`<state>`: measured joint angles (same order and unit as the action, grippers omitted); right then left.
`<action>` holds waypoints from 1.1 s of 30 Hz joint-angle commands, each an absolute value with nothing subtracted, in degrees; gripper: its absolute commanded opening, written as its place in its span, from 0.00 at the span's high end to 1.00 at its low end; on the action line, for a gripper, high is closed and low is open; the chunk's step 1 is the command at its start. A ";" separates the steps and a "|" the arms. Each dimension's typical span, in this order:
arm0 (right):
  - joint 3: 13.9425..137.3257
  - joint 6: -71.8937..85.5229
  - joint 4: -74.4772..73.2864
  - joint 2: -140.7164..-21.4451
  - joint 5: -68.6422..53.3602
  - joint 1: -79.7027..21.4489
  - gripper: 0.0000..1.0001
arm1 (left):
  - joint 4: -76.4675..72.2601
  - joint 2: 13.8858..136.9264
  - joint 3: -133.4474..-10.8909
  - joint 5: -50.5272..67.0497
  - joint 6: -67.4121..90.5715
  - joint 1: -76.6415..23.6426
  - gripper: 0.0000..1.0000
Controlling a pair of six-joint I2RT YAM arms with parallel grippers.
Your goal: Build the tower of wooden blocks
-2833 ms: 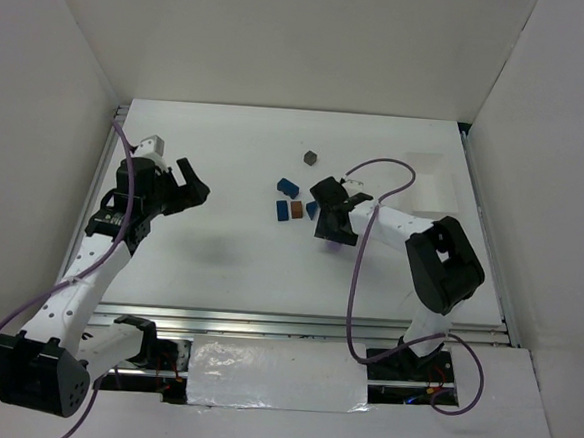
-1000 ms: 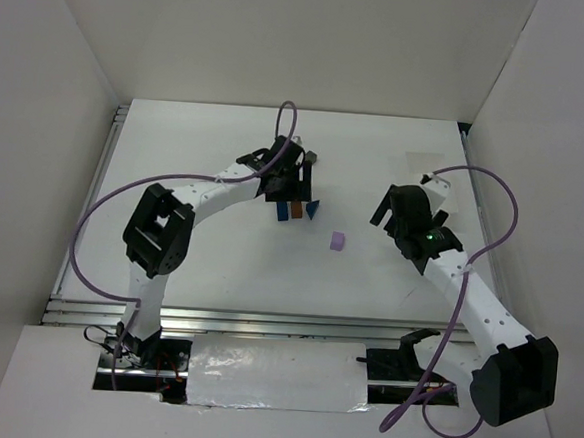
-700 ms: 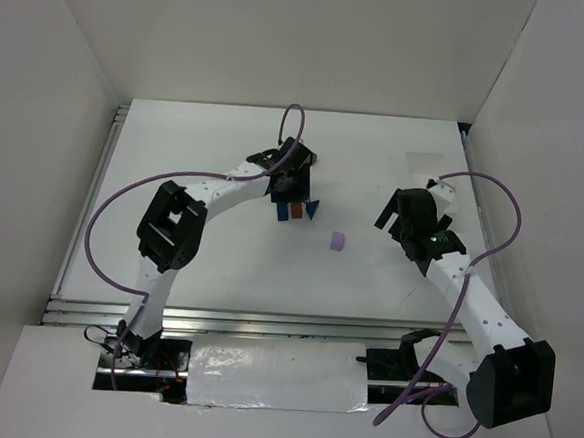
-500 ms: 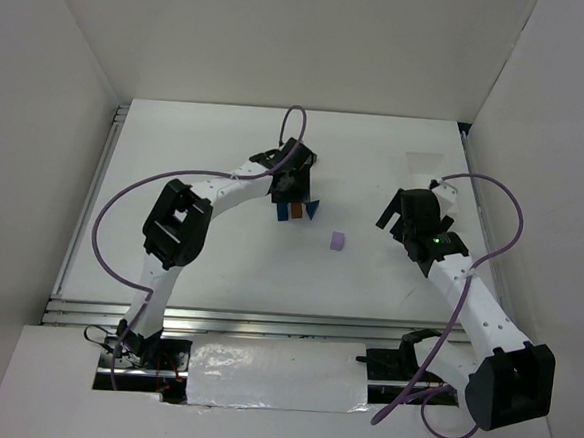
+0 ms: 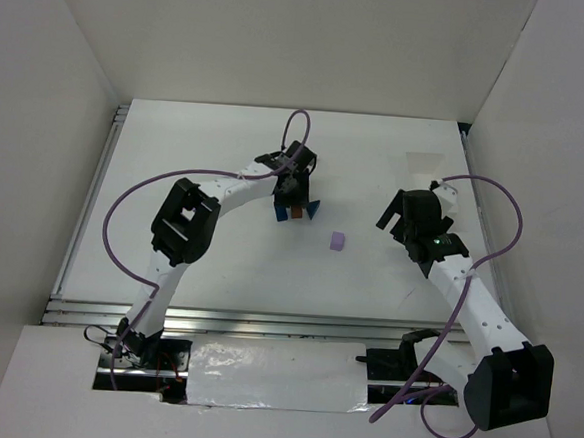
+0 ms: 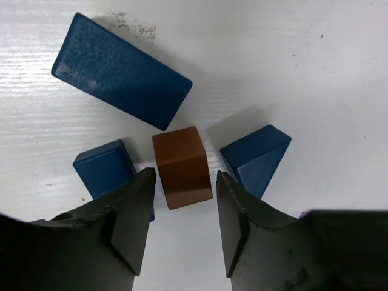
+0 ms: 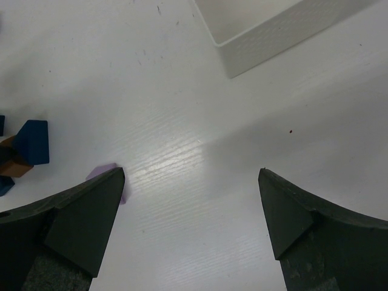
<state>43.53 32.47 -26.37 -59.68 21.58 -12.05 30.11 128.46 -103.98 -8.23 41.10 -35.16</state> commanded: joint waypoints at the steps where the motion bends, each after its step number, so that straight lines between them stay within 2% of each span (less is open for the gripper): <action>1: 43.15 31.99 -23.91 -58.62 21.45 -11.51 0.00 | 30.76 130.16 -107.14 -8.79 42.10 -35.68 0.44; 6: 43.07 31.73 -23.82 -58.18 21.36 -11.34 0.00 | 30.76 129.55 -106.96 -9.22 41.49 -35.95 0.54; 10: 43.15 31.73 -24.17 -58.36 21.36 -11.43 0.00 | 30.50 128.50 -106.35 -9.67 40.69 -36.30 0.55; 11: 43.15 31.64 -24.17 -58.27 21.27 -11.43 0.00 | 30.32 128.58 -106.35 -9.58 40.35 -36.30 0.54; 15: 43.24 31.64 -24.61 -58.27 21.36 -11.43 0.00 | 31.81 129.81 -107.40 -9.58 40.17 -36.47 0.40; 21: 43.42 31.55 -24.70 -58.54 21.62 -11.51 0.00 | 32.43 130.87 -108.20 -10.90 39.73 -37.09 0.40; 25: 43.33 31.55 -24.52 -58.62 21.45 -11.69 0.00 | 32.08 131.04 -107.75 -10.64 39.55 -37.18 0.43; 33: 43.42 30.94 -24.52 -58.80 21.27 -11.86 0.00 | 31.82 129.04 -106.80 -10.99 39.11 -37.44 0.63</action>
<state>43.51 31.81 -26.22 -59.68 21.08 -11.73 31.81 130.32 -106.52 -10.24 40.42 -37.01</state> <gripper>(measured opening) 0.996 0.470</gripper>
